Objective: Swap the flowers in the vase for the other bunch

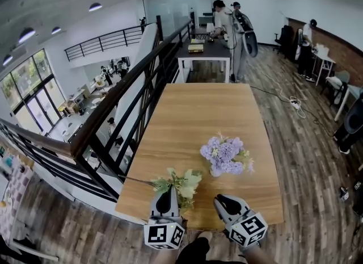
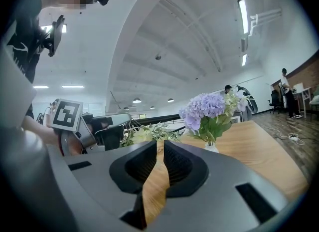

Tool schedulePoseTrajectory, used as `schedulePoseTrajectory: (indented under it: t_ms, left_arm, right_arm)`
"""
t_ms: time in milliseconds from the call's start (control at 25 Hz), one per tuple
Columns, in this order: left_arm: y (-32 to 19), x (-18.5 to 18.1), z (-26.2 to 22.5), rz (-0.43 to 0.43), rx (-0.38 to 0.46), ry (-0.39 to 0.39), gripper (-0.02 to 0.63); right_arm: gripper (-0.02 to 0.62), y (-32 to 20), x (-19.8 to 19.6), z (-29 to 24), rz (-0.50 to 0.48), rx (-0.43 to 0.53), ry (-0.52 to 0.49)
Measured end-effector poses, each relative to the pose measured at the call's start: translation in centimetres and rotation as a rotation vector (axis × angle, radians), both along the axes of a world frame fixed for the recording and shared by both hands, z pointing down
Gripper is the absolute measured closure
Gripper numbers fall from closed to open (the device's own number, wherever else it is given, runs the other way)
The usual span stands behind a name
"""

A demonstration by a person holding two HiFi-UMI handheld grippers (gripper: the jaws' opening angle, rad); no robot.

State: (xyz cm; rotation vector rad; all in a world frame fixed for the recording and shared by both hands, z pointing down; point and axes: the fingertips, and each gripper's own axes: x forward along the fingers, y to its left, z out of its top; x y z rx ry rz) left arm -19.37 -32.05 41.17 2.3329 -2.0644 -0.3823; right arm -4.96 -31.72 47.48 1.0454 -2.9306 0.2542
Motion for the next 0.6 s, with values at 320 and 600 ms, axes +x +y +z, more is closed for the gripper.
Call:
schedulePoseTrajectory:
  t_ms: [320,600]
  left_arm:
    - [2.3,2.2,-0.2,0.031,0.003,-0.001,0.594]
    - [5.8,3.5,-1.0,0.045,0.005,-0.005,0.594]
  right_arm:
    - [0.534,2.2,1.7,-1.1,0.021,0.025,-0.006]
    - [0.534,5.3,3.0,-1.9,0.034,0.033,-0.014]
